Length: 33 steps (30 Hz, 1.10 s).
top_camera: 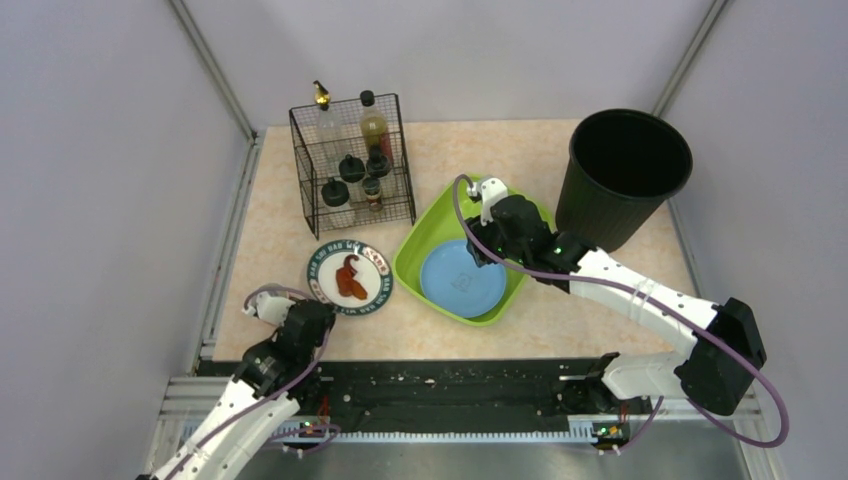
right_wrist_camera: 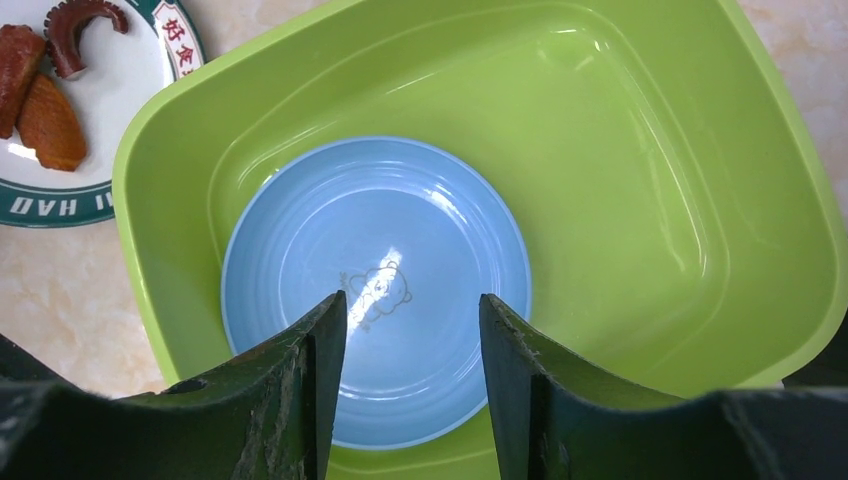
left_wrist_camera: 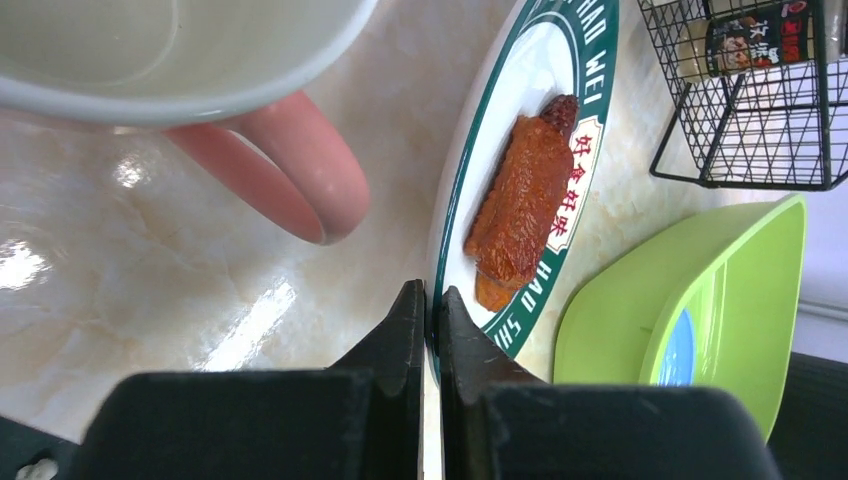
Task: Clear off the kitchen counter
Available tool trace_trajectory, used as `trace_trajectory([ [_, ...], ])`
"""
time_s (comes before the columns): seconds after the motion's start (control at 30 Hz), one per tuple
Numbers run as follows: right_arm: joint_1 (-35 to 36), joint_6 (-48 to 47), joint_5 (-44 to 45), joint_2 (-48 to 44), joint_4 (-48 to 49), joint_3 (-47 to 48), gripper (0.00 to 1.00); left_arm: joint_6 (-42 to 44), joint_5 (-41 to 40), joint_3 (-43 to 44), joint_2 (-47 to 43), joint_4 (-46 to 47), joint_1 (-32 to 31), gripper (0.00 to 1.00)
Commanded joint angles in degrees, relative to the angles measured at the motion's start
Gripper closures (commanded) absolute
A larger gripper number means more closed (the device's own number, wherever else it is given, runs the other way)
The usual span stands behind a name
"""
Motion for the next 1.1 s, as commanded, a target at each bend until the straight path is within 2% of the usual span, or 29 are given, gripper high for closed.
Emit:
trace_trajectory([
  [0.0, 1.25, -0.71, -0.53, -2.30, 1.65, 1.05, 0.50, 3.15, -1.50, 6.71, -2.10, -0.96, -0.20, 1.00],
  [0.5, 1.38, -0.17, -3.01, -3.34, 1.23, 1.82, 0.50, 3.66, -1.71, 13.07, -9.46, -8.96, -0.22, 1.00],
  [0.8, 1.41, 1.62, -8.45, -3.78, 2.03, 2.52, 0.48, 3.57, 0.91, 16.27, -11.33, -10.24, -0.27, 1.00],
  [1.07, 1.37, 5.11, -17.77, -3.76, 4.12, 3.24, 0.45, 3.55, 5.72, 17.80, -11.15, -7.66, -0.27, 1.00],
])
